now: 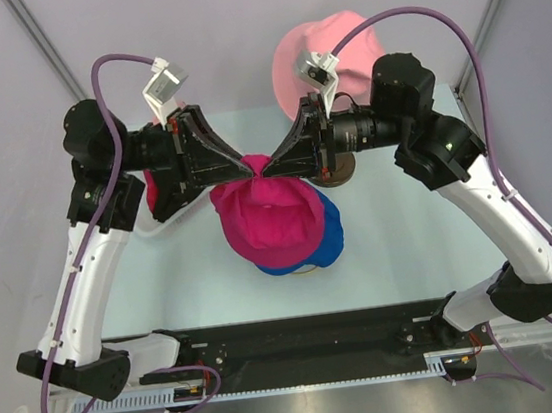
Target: Stack the hats
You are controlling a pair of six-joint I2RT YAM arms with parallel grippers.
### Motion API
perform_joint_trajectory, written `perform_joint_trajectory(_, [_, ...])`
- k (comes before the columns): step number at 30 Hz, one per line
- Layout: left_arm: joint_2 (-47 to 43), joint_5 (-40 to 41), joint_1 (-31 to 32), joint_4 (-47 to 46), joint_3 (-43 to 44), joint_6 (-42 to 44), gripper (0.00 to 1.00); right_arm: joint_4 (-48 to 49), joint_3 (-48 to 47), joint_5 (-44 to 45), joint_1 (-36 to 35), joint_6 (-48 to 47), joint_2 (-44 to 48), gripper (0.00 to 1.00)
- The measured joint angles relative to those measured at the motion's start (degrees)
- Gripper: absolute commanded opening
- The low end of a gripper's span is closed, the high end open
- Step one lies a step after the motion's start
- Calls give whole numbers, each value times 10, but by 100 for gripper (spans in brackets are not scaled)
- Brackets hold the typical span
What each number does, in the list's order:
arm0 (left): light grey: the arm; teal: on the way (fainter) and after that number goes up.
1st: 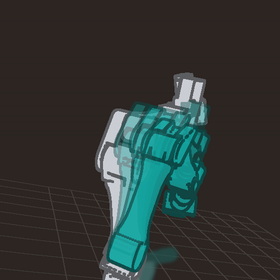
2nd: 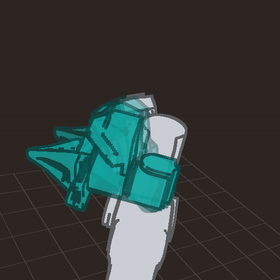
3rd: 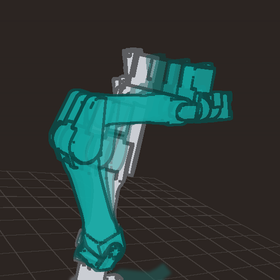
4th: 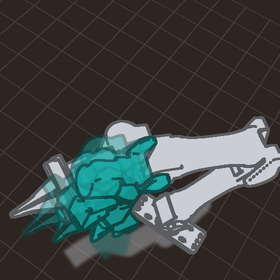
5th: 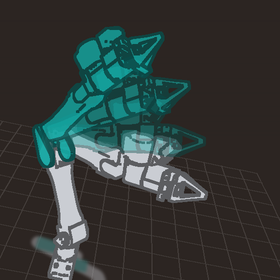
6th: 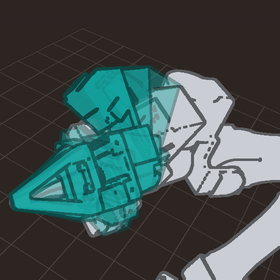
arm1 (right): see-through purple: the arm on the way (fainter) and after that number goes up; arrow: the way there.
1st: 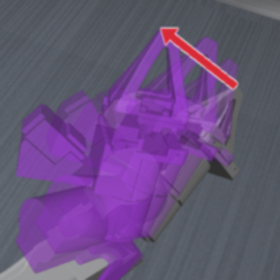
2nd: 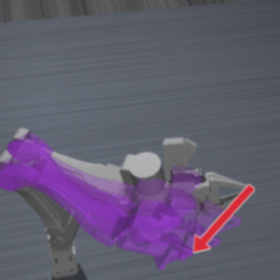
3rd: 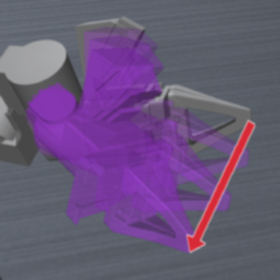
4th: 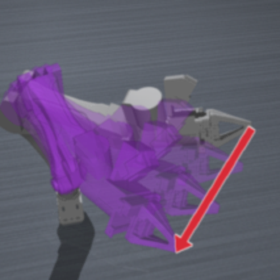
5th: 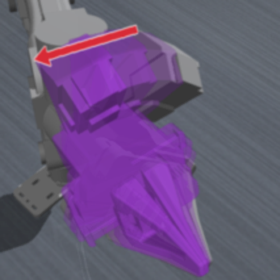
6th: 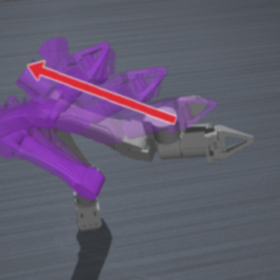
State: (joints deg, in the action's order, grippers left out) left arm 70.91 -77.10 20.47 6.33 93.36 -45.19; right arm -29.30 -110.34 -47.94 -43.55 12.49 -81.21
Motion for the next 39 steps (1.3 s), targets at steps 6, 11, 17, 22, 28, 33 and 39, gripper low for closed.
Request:
perform_joint_trajectory(6, [9, 77, 0, 139, 41, 116, 100, 12, 0, 33, -11, 18, 0, 0])
perform_joint_trajectory(11, [-18, 157, -34, 211, 39, 190, 100, 55, 1, 127, -48, 37, 1, 0])
perform_joint_trajectory(17, [-166, 369, -169, 210, -108, 199, 100, 103, 8, 208, -102, 58, 0, 0])
perform_joint_trajectory(22, [-227, 468, -188, 211, -184, 198, 100, 118, 8, 271, -123, 68, 0, 0])
perform_joint_trajectory(28, [-257, 429, -190, 153, -307, 161, 100, 159, 15, 313, -123, 87, -2, 0])
perform_joint_trajectory(33, [-281, 422, -190, 157, -379, 146, 100, 196, 43, 357, -128, 105, -2, 0])
perform_joint_trajectory(39, [-292, 583, -191, 278, -359, 154, 100, 200, 61, 422, -148, 116, -5, 0])
